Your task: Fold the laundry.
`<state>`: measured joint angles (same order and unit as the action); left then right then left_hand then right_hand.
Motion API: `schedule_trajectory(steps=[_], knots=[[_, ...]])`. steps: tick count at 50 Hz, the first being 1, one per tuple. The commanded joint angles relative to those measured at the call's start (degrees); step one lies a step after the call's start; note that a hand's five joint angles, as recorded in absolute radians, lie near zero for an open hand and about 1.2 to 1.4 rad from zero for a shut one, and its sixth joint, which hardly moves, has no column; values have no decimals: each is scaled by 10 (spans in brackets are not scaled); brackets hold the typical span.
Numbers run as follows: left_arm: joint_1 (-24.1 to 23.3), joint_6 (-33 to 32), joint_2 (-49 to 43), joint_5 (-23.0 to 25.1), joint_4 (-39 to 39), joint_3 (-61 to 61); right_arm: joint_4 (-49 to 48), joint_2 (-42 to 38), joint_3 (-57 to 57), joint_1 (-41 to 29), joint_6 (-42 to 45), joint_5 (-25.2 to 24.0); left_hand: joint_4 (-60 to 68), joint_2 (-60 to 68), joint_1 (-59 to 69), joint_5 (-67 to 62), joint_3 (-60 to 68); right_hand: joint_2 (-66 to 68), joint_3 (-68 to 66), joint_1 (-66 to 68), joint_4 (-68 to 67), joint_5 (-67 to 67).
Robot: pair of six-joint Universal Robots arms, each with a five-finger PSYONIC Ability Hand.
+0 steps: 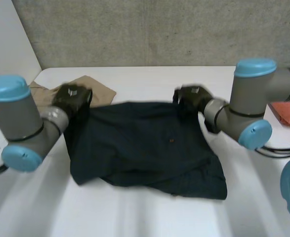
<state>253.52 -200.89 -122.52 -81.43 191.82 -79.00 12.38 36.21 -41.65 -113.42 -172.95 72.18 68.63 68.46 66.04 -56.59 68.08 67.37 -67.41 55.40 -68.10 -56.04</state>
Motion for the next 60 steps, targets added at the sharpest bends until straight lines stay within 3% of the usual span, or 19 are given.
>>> schedule_trajectory(steps=[1, 6, 10, 16, 25, 28, 33, 38, 43, 54, 60], knots=[[-47, -23, -1, -4, 113, 184, -196, 89, 12, 0, 3, 77, 114, 115, 140, -134, 119, 126, -126, 246, -119, -140], [-61, -18, 28, -22, 247, 251, -362, 170, -1, 0, 3, 105, 114, 115, 140, -134, 119, 126, -126, 246, -119, -140], [-77, -13, 74, -36, 327, 256, -398, 210, -1, 3, 4, 112, 114, 115, 140, -134, 119, 126, -126, 246, -119, -140], [-86, -11, 89, -40, 327, 235, -395, 236, -18, 6, 7, 105, 114, 115, 140, -134, 119, 126, -126, 246, -119, -140], [-94, -10, 92, -41, 317, 72, -369, 250, -133, 18, 41, 82, 114, 115, 140, -134, 119, 126, -126, 246, -119, -140], [-101, -12, 87, -41, 306, 24, -356, 241, -183, 21, 65, 49, 114, 115, 140, -134, 119, 126, -126, 246, -119, -140], [-109, -15, 73, -57, 261, -73, -324, 187, -247, 21, 117, -1, 114, 115, 140, -134, 119, 126, -126, 246, -119, -140], [-132, -17, 36, -93, 185, -120, -253, 136, -264, 17, 187, 0, 114, 115, 140, -134, 119, 126, -126, 246, -119, -140], [-164, -17, 41, -109, 73, -158, -178, 140, -295, 25, 248, 2, 114, 115, 140, -134, 119, 126, -126, 246, -119, -140], [-192, -17, 136, -111, -82, -232, -34, 270, -441, 47, 298, -6, 114, 115, 140, -134, 119, 126, -126, 246, -119, -140], [-217, -16, 179, -109, -152, -272, 19, 337, -524, 68, 371, -10, 114, 115, 140, -134, 119, 126, -126, 246, -119, -140]])
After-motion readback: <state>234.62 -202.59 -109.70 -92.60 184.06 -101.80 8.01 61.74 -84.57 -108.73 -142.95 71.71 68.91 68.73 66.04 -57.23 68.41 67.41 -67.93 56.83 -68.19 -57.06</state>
